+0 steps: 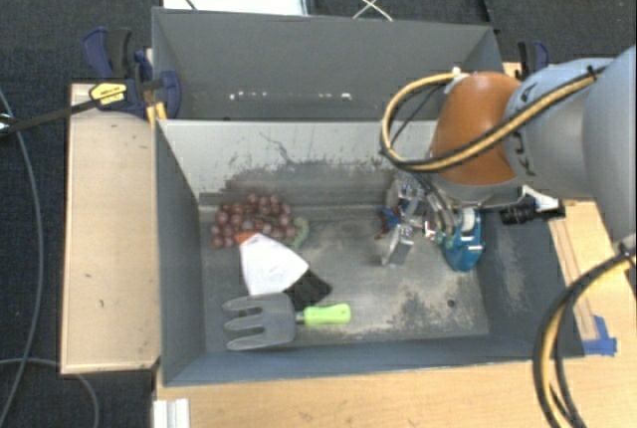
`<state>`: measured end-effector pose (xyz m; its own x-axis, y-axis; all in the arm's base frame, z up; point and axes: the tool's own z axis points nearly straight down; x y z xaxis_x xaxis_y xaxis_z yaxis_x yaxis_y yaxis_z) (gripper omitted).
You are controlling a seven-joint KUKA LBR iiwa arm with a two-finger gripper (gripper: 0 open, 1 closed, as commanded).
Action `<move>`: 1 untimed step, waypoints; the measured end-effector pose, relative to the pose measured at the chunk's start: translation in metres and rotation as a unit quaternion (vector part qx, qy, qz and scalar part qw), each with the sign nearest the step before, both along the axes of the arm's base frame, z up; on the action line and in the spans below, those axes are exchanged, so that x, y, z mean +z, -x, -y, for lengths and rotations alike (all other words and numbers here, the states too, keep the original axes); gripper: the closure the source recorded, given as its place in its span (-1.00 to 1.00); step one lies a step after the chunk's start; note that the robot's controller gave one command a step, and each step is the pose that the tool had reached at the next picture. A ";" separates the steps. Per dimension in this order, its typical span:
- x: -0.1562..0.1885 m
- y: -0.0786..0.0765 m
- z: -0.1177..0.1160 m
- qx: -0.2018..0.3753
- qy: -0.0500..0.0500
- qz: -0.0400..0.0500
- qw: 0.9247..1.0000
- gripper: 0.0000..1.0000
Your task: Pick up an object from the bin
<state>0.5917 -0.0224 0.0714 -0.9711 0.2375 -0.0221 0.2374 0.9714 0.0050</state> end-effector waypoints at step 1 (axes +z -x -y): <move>0.003 -0.004 -0.007 -0.119 -0.003 -0.001 0.993 1.00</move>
Offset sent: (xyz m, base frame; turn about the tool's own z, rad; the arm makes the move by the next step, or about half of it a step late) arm 0.0000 0.0000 0.0000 0.0000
